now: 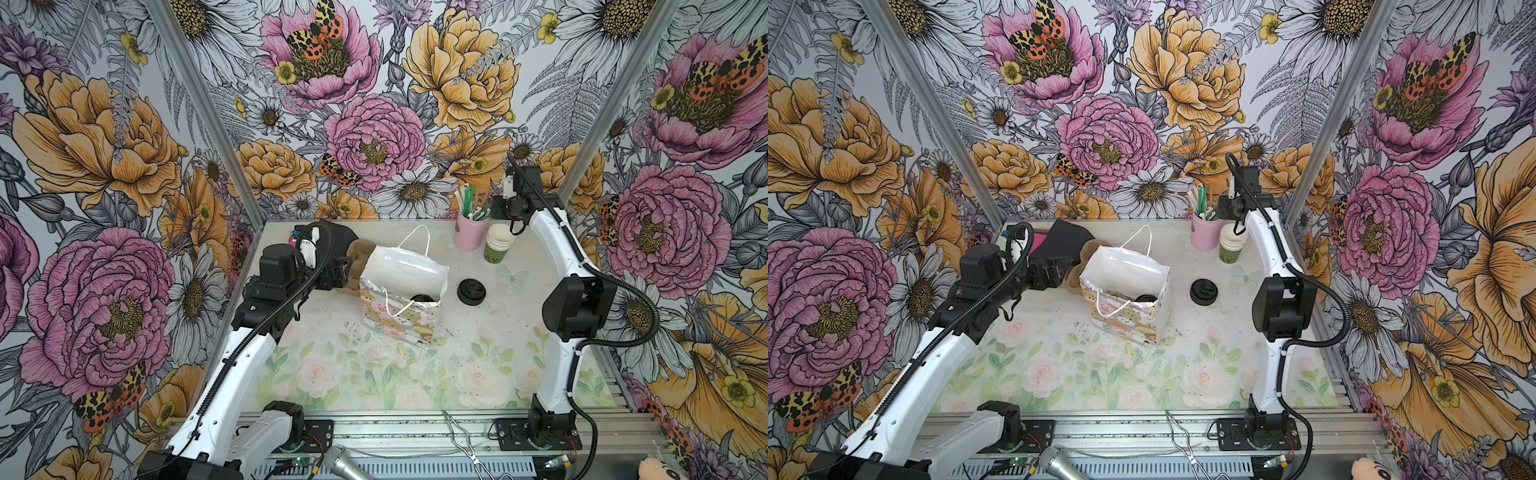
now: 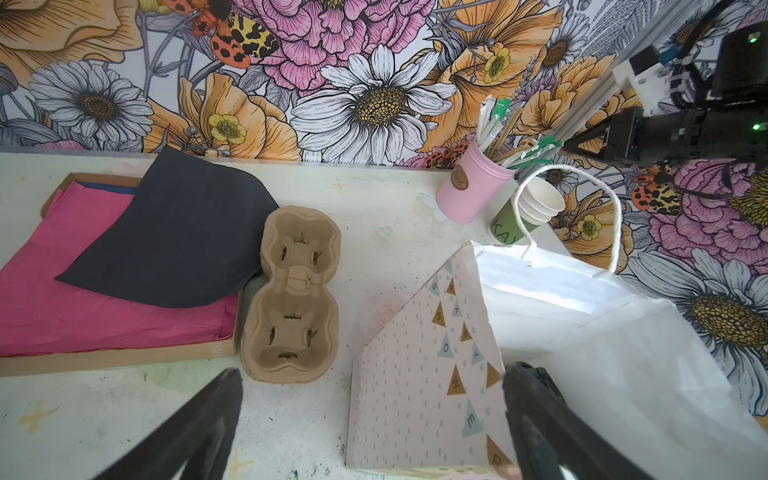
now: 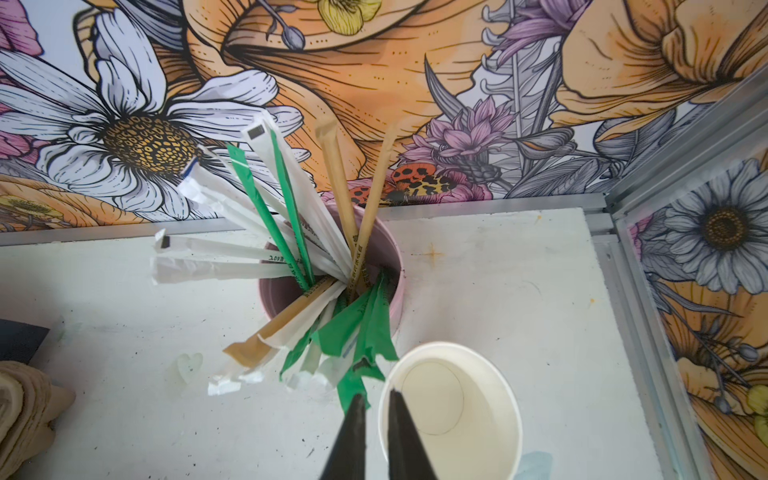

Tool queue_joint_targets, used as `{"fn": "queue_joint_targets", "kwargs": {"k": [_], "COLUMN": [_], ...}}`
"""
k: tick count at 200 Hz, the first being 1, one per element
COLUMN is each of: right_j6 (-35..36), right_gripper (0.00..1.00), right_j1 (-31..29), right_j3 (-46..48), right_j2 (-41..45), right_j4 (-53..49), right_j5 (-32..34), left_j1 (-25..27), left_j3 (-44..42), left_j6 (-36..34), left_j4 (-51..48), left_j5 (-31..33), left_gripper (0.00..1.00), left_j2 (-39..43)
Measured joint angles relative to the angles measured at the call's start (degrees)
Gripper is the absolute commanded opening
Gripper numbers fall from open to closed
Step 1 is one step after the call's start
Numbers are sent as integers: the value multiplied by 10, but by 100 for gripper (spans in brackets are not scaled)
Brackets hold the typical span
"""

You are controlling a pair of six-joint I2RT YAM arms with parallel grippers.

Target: Pack the takeout coffee

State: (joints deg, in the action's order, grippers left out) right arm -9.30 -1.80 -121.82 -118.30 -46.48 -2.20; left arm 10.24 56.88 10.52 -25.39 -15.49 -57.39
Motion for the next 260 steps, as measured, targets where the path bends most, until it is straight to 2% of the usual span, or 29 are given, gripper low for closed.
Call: {"fn": "queue_joint_targets", "kwargs": {"k": [22,61,172,260], "right_j6": [-3,-5,-39,-64], "right_gripper": [32,34,33,25], "right_j1": [-1,-14,-16,-9], "right_j3": [13,46,27,-8], "right_j2": [12,30,-4,-40], "right_j4": [0,0,0,0], "right_j5": [-7,-7,0,-6], "left_j1": [0,0,-2,-4], "left_j3": [0,0,-2,-3], "left_j6": [0,0,0,0], "left_j4": [0,0,2,4], "left_j5": [0,0,0,0], "left_gripper": [99,99,99,99], "left_j2": [0,0,0,0]}}
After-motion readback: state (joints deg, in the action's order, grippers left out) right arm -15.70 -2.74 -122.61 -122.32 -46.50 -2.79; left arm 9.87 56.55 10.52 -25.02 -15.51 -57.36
